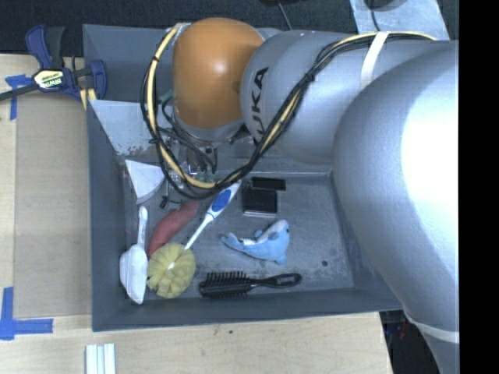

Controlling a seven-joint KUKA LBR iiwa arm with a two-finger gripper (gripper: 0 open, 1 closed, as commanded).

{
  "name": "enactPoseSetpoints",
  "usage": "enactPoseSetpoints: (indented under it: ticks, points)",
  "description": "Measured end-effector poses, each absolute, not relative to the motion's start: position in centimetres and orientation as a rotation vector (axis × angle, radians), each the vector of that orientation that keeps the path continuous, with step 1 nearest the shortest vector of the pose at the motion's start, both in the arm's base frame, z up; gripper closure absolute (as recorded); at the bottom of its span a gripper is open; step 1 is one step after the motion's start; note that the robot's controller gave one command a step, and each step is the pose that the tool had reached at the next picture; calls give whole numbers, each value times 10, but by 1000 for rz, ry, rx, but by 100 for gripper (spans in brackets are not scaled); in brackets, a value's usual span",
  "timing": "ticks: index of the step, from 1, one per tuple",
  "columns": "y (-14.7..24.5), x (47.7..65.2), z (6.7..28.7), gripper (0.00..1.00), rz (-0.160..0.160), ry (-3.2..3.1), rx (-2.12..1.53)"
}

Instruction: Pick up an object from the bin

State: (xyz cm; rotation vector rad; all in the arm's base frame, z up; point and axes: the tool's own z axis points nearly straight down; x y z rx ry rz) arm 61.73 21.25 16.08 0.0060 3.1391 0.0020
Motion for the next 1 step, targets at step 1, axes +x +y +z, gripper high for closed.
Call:
enactPoseSetpoints:
  ticks: [1]
  points:
    - [212,617,161,0,2,3139,6]
